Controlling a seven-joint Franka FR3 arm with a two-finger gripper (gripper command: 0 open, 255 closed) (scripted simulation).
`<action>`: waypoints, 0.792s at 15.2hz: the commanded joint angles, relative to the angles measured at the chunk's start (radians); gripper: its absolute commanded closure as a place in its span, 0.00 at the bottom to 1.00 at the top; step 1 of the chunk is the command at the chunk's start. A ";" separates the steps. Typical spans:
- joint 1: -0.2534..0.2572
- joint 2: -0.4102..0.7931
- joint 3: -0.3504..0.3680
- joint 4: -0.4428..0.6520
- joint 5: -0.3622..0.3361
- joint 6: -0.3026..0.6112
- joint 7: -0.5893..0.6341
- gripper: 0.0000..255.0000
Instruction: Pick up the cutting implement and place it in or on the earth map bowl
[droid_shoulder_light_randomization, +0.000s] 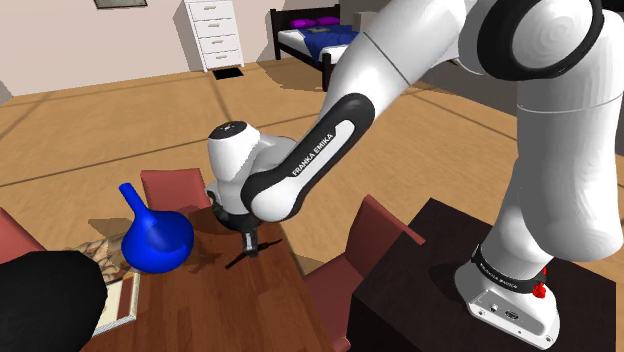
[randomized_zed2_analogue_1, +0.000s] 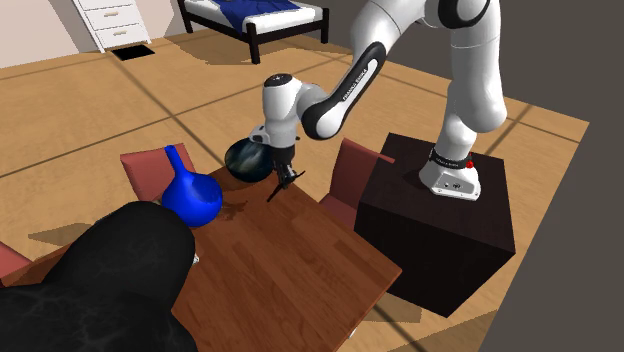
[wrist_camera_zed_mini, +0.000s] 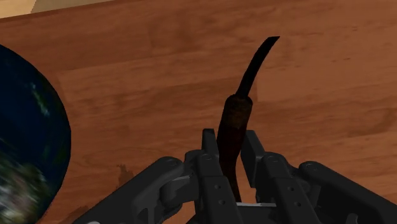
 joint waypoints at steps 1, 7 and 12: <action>-0.003 -0.018 0.005 0.002 0.009 -0.020 -0.004 1.00; -0.013 -0.070 0.017 0.019 0.033 -0.086 -0.019 1.00; -0.019 -0.109 0.025 0.040 0.052 -0.143 -0.030 1.00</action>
